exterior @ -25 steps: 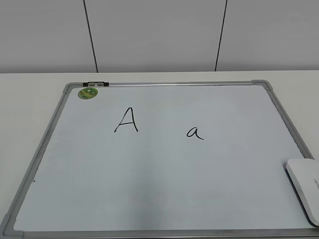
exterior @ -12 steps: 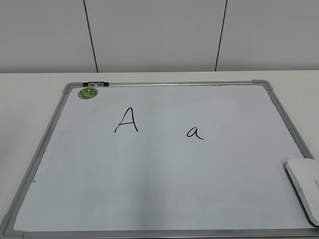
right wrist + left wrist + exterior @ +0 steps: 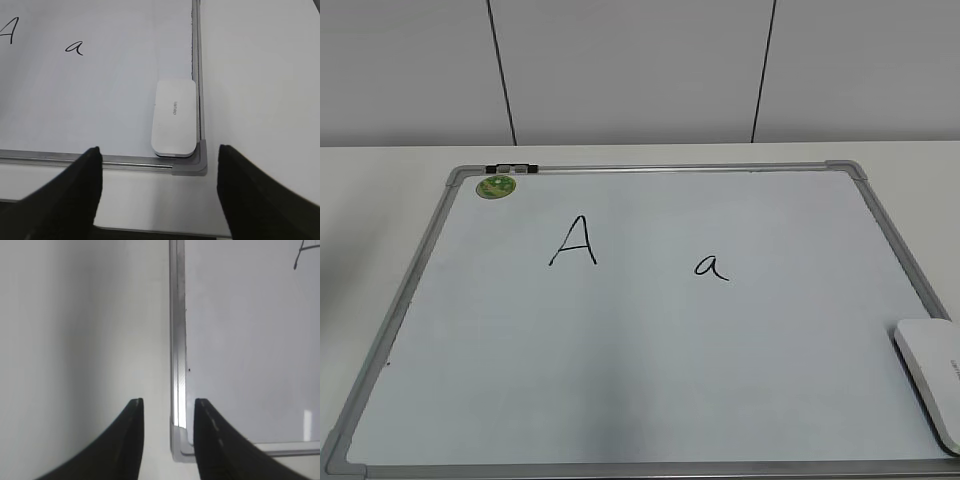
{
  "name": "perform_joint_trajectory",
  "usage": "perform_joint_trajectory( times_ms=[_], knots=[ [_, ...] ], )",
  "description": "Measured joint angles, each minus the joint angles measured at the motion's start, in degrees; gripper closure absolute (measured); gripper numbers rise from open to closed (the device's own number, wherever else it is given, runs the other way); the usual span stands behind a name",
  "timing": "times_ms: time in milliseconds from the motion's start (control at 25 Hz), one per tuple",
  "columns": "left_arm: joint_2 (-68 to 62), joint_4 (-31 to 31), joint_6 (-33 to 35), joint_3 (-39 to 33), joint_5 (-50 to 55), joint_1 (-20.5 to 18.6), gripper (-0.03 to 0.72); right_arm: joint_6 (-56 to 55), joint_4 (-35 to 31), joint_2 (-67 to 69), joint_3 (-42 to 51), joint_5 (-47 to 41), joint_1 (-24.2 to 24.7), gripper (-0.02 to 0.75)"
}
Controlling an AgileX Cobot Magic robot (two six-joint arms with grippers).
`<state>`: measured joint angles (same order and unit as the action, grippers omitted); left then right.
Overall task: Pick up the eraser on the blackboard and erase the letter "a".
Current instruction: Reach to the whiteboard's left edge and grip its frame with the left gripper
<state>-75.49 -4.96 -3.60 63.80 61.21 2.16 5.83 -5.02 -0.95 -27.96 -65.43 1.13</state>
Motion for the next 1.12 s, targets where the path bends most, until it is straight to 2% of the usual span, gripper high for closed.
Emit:
perform_joint_trajectory(
  times_ms=[400,1120],
  knots=[
    [-21.1,-1.0,0.0,12.4,-0.6,0.0,0.445,0.0,0.0,0.0,0.0,0.0,0.0,0.206],
    [-43.0,-1.0,0.8,24.0,-1.7,2.3,0.445,0.0,0.0,0.0,0.0,0.0,0.0,0.206]
  ],
)
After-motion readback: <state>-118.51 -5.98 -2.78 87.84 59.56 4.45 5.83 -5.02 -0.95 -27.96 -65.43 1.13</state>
